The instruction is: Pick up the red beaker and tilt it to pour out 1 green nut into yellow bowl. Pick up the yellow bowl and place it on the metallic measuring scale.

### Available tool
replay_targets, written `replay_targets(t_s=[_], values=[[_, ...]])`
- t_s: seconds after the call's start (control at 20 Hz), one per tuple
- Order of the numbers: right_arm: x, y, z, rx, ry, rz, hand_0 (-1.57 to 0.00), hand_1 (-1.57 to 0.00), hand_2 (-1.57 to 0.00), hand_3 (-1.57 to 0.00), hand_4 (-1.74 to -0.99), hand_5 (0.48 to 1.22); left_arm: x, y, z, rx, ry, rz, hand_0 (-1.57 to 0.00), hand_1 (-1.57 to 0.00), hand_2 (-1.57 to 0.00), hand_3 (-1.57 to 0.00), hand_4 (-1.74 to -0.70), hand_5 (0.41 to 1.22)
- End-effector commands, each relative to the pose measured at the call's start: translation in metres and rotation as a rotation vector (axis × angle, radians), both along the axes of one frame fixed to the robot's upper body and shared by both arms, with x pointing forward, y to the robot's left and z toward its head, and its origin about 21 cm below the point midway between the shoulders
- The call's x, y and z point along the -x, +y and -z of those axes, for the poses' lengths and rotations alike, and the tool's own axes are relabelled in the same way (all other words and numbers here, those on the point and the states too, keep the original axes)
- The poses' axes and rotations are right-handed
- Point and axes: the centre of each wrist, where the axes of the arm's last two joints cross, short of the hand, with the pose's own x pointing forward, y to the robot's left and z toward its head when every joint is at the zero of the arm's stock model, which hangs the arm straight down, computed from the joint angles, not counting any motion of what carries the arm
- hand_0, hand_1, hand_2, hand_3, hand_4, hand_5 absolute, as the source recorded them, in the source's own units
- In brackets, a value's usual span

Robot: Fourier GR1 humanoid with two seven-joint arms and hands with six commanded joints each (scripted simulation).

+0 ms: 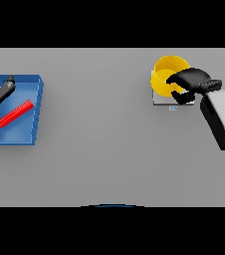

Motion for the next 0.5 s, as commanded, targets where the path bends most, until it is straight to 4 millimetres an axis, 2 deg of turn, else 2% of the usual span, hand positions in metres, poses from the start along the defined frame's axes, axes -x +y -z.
replay_targets(t_s=[0.0,0.05,0.2,0.45], values=[[-0.0007,0.0000,-0.0014,-0.003,-0.006,-0.006,-0.21,-0.18,-0.24,-0.43,-1.552,0.876,-0.0013,0.0006,-0.0036,0.000,-0.010,0.002,0.00,0.00,0.00,0.00,-0.72,0.664],[0.0003,-0.0039,-0.0005,-0.016,-0.005,-0.002,-0.17,-0.15,-0.19,-0.39,-1.546,0.856,-0.0010,0.0019,-0.0051,-0.006,-0.012,0.001,0.00,0.00,0.00,0.00,-0.72,0.664],[-0.0018,0.0010,-0.0005,-0.027,-0.016,-0.001,-0.08,-0.07,-0.10,-0.30,-1.530,0.809,-0.0042,0.0007,-0.0008,0.003,-0.001,0.001,0.00,0.00,0.00,0.00,-0.73,0.665],[-0.0010,-0.0068,0.0034,-0.013,0.008,0.045,-0.03,-0.02,-0.03,-0.17,-1.491,0.752,-0.0043,0.0019,-0.0029,-0.008,0.002,-0.003,0.00,0.00,0.00,0.00,-0.72,0.665]])
